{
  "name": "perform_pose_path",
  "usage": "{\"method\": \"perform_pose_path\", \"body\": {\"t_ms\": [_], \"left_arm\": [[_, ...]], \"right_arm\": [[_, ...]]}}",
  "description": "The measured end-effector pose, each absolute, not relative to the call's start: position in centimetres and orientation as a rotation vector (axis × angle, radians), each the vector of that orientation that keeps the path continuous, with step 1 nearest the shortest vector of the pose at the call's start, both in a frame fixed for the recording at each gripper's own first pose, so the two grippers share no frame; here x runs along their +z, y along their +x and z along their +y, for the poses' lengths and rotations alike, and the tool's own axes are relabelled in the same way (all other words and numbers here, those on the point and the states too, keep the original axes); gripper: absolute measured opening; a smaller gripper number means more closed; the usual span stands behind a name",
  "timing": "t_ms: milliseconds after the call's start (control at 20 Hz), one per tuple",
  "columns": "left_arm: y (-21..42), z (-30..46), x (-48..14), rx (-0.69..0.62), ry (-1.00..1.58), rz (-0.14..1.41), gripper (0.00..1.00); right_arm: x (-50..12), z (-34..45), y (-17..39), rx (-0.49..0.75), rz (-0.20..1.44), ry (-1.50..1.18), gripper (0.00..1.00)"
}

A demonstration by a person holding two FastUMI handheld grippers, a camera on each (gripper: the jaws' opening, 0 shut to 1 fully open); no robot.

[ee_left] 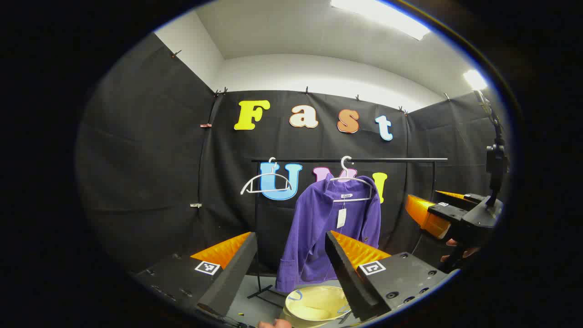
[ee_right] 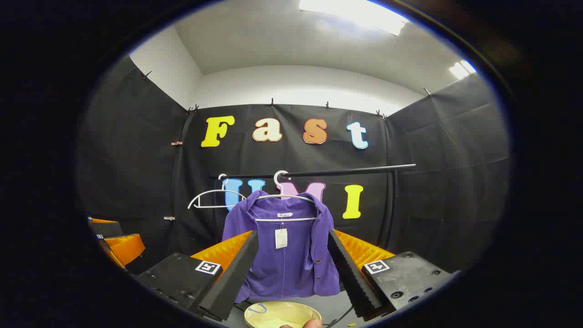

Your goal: Grasp the clothes on the hanger with both hands and then place them into the laundry hamper below.

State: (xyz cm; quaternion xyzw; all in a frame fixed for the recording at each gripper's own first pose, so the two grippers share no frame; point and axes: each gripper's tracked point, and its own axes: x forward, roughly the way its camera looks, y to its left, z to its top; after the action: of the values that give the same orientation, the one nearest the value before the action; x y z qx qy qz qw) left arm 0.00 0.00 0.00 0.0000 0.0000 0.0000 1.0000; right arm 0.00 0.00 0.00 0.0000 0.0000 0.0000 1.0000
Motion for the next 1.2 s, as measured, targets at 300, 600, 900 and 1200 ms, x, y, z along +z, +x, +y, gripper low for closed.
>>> {"method": "perform_pose_path", "body": {"t_ms": [300, 600, 900, 1200], "left_arm": [[-0.1, 0.6, 0.2, 0.011, -0.007, 0.001, 0.95], [0.1, 0.2, 0.1, 0.012, 0.003, -0.006, 0.95], [0.1, -0.8, 0.3, -0.003, 0.011, -0.004, 0.95], [0.0, -0.8, 0.7, -0.003, 0.010, -0.015, 0.95]], "right_arm": [[0.4, 0.8, 0.1, 0.019, -0.007, -0.007, 0.98], [0.6, 1.0, 0.2, 0.022, -0.010, -0.002, 0.98], [0.4, -0.1, 0.3, -0.004, -0.005, 0.009, 0.98], [0.4, -0.5, 0.2, -0.016, -0.008, 0.009, 0.98]]}}
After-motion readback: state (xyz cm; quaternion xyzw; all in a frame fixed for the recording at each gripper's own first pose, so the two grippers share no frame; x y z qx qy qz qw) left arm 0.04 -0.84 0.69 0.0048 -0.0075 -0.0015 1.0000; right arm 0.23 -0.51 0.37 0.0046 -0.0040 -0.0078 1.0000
